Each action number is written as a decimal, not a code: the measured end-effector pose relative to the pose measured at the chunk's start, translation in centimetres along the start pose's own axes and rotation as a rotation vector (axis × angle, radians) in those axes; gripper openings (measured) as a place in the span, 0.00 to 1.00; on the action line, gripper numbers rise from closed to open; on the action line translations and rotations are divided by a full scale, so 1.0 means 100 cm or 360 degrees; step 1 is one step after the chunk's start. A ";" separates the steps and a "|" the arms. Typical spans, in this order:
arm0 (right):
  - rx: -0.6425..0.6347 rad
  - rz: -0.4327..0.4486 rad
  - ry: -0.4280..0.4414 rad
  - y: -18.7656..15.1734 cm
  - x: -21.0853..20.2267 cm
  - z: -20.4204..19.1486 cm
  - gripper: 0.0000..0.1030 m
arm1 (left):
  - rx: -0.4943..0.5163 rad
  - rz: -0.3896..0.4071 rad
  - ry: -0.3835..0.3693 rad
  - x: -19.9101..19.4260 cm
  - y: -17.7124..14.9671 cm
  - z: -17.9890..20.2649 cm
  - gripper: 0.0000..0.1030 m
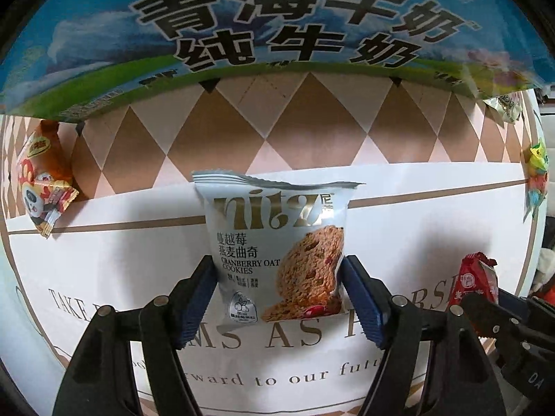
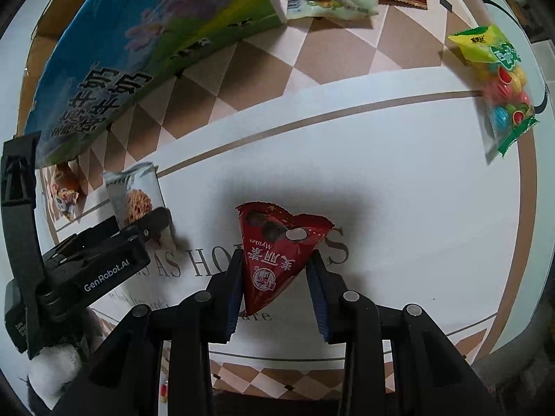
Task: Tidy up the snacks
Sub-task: 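Carry both packets into the cardboard box and open both tools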
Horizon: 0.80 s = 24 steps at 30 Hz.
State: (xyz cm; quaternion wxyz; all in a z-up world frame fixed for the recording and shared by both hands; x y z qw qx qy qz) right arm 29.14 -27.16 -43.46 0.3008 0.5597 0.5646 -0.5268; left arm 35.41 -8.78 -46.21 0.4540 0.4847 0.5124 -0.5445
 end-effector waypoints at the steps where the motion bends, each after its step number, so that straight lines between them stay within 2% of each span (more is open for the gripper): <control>1: -0.0005 0.0000 -0.0002 0.000 0.001 -0.001 0.37 | -0.0002 0.0017 0.0009 -0.001 -0.002 0.000 0.69; 16: -0.0140 0.0028 -0.0053 -0.019 0.001 -0.013 0.36 | -0.0011 0.0112 -0.0049 -0.027 -0.065 0.024 0.68; 18: -0.0156 0.0030 -0.0048 -0.023 -0.002 -0.015 0.36 | -0.0010 0.0128 -0.0061 -0.041 -0.065 0.032 0.68; 24: -0.0207 0.0078 0.0032 -0.031 -0.031 -0.025 0.36 | -0.0020 0.0264 -0.0160 -0.105 -0.046 0.020 0.68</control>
Point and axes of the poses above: each gripper's, at about its wrist camera, not at the fingertips, and x roughly the way its jaws point, z to its right, y to its top, the point moved 8 cm from there along x, roughly the way its jaws point, and after that the axes turned 1 degree about y, right-handed, at the moved point
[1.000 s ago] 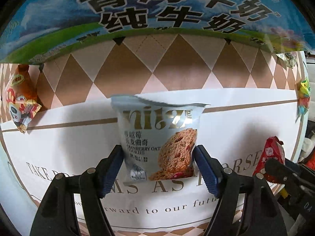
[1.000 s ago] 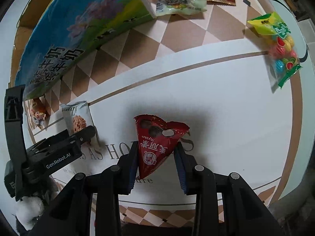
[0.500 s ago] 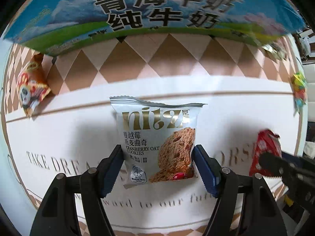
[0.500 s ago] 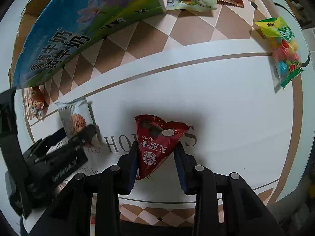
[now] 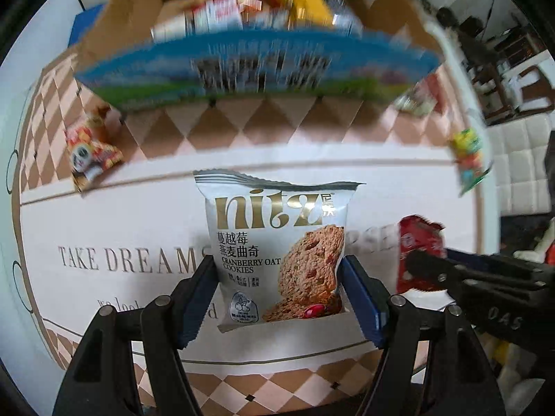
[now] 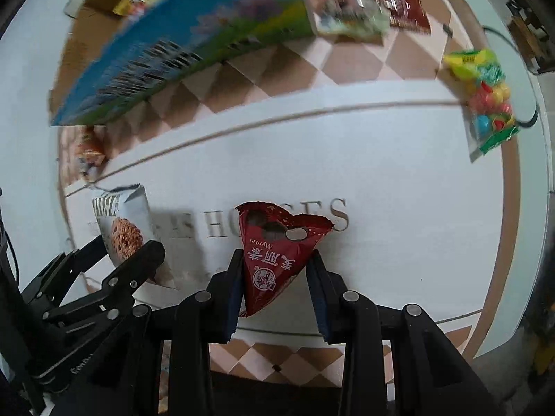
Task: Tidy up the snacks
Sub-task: 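Carry both packets into the cardboard box and open both tools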
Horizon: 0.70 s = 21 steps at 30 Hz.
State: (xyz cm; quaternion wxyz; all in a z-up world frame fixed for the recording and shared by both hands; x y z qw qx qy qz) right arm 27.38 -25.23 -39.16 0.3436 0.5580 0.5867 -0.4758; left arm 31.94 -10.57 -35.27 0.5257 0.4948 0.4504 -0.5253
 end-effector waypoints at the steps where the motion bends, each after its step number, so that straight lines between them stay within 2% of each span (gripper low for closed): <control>1: -0.0016 0.0027 0.0026 0.002 -0.011 -0.006 0.36 | -0.0002 0.0033 -0.0019 -0.012 0.006 0.000 0.68; 4: -0.0047 0.0112 0.0098 0.013 -0.042 -0.023 0.36 | -0.0007 0.0144 -0.0076 -0.056 0.025 0.000 0.68; 8: -0.0085 0.0248 0.0172 0.047 -0.086 -0.044 0.36 | -0.0015 0.0274 -0.0096 -0.096 0.082 -0.020 0.68; 11: -0.0110 0.0342 0.0181 0.087 -0.114 -0.056 0.36 | -0.0012 0.0319 -0.0053 -0.104 0.129 -0.028 0.68; 16: -0.0142 0.0479 0.0072 0.161 -0.137 -0.075 0.36 | -0.0031 0.0283 0.0049 -0.082 0.202 -0.047 0.68; 21: -0.0124 0.0524 -0.0111 0.238 -0.130 -0.081 0.36 | -0.0044 0.0182 0.0140 -0.048 0.244 -0.072 0.68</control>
Point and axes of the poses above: each gripper's, at about its wrist camera, not at the fingertips, and x roughly the way its jaws point, z to its right, y to its top, the point moved 8 cm from there along x, roughly the way its jaws point, and after that the axes turned 1 degree about y, right-handed, at the moved point
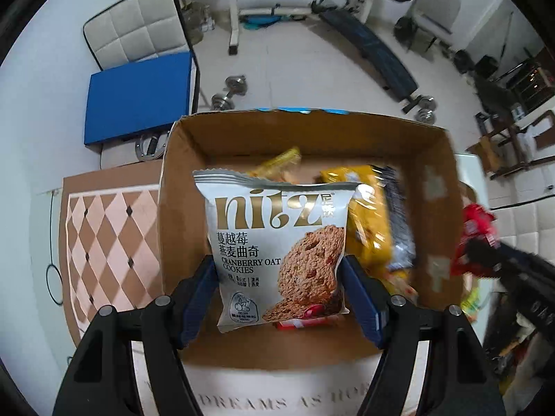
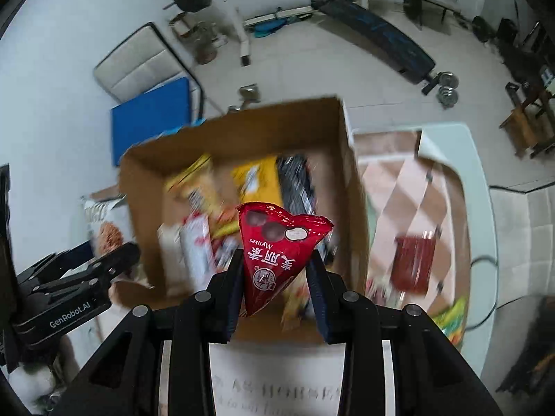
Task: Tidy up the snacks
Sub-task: 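Carry both packets into the cardboard box and open both tools, then withdraw both tools from the box toward the table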
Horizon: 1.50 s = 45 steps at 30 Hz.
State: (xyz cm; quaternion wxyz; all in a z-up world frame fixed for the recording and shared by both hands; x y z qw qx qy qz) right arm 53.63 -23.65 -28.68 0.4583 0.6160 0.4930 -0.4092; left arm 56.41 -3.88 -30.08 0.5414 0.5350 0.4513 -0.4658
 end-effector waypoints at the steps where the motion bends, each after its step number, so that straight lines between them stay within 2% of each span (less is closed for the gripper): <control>1: 0.0004 -0.0007 -0.0019 0.009 0.005 0.002 0.36 | -0.0011 -0.0024 0.0009 0.008 0.005 -0.005 0.68; 6: 0.0036 -0.0075 -0.0118 0.043 0.047 0.010 0.36 | -0.0029 -0.0125 0.0064 0.046 0.023 -0.027 0.68; 15: 0.0063 -0.0143 -0.0169 0.049 0.087 0.021 0.37 | -0.0038 -0.0204 0.0061 0.074 0.026 -0.031 0.69; 16: 0.0081 -0.0161 -0.0162 0.049 0.090 0.022 0.40 | -0.0062 -0.0207 0.0053 0.074 0.026 -0.032 0.69; 17: 0.0105 -0.0188 -0.0153 0.048 0.094 0.025 0.47 | -0.0088 -0.0228 0.0034 0.077 0.026 -0.033 0.69; 18: 0.0115 -0.0211 -0.0153 0.047 0.095 0.025 0.54 | -0.0102 -0.0243 0.0016 0.078 0.026 -0.033 0.75; 19: 0.0116 -0.0231 -0.0149 0.045 0.095 0.024 0.68 | -0.0110 -0.0244 0.0015 0.078 0.026 -0.033 0.80; 20: 0.0110 -0.0228 -0.0145 0.045 0.095 0.024 0.68 | -0.0106 -0.0235 0.0015 0.076 0.027 -0.033 0.86; 25: 0.0022 -0.0246 -0.0195 0.042 0.090 0.017 0.88 | -0.0088 -0.0173 0.0002 0.061 0.028 -0.026 0.88; 30: -0.0041 -0.0227 -0.0236 0.038 0.078 0.011 0.88 | -0.0069 -0.0122 -0.0029 0.041 0.025 -0.018 0.89; 32: -0.0065 -0.0207 -0.0251 0.035 0.071 0.010 0.91 | -0.0075 -0.0088 -0.0046 0.031 0.023 -0.014 0.89; 37: -0.0119 -0.0122 -0.0260 0.017 0.045 0.005 0.92 | -0.0078 0.0079 -0.0032 -0.008 0.007 -0.005 0.89; 45: -0.0081 -0.0021 -0.0132 -0.053 0.014 0.003 0.92 | -0.0146 0.0291 -0.0010 -0.049 -0.050 0.008 0.89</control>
Point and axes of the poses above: each gripper's, at about its wrist camera, not at the fingertips, and x roughly the way its jaws point, z to its right, y to its top, the point moved 8 cm from there along x, roughly the way its jaws point, and after that the axes turned 1 degree about y, right-handed, at the moved point
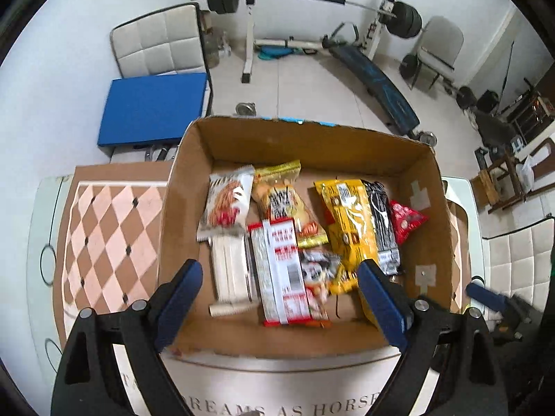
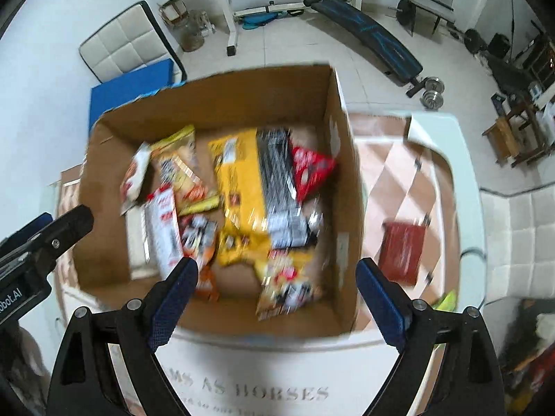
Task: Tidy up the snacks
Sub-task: 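Withdraw both tools from the box toward the table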
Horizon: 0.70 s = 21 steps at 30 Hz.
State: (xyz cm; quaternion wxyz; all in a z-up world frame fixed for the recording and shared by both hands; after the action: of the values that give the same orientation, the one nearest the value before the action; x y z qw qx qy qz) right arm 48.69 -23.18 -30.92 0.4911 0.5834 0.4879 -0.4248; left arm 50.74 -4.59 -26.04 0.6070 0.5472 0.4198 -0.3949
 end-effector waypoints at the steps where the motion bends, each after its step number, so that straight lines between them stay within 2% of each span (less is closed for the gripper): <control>1: 0.0011 -0.0009 0.0026 -0.010 -0.001 0.000 0.92 | -0.0009 0.0007 0.0002 -0.002 -0.006 0.001 0.89; 5: 0.0122 -0.0007 0.0094 -0.040 -0.007 0.018 0.92 | -0.0063 0.0003 -0.0003 -0.007 -0.034 0.008 0.89; 10: 0.0423 0.0002 0.0076 -0.060 -0.012 0.094 0.92 | -0.0073 -0.0055 -0.0023 0.002 -0.063 0.024 0.89; 12: 0.0513 -0.0034 0.0005 -0.070 -0.004 0.133 0.92 | -0.0070 -0.0097 -0.0034 0.011 -0.075 0.032 0.89; 16: 0.0527 -0.0181 -0.0166 -0.089 0.021 0.196 0.92 | -0.0029 -0.0148 -0.0015 0.024 -0.094 0.049 0.89; 21: 0.0402 -0.0320 -0.0347 -0.102 0.053 0.233 0.92 | 0.0030 -0.0187 0.0025 0.040 -0.112 0.068 0.89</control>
State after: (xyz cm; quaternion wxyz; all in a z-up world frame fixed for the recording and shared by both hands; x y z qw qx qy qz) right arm 39.12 -44.96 -41.37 0.4191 0.5392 0.4305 -0.5901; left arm 42.07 -12.40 -33.16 0.5741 0.5304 0.4522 -0.4295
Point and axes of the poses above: each gripper's, at about its wrist camera, not at the fingertips, and x roughly the way its jaws point, z to its right, y to its top, the point moved 8 cm from there along x, roughly the way its jaws point, and after that the axes turned 1 degree about y, right-handed, at the moved point
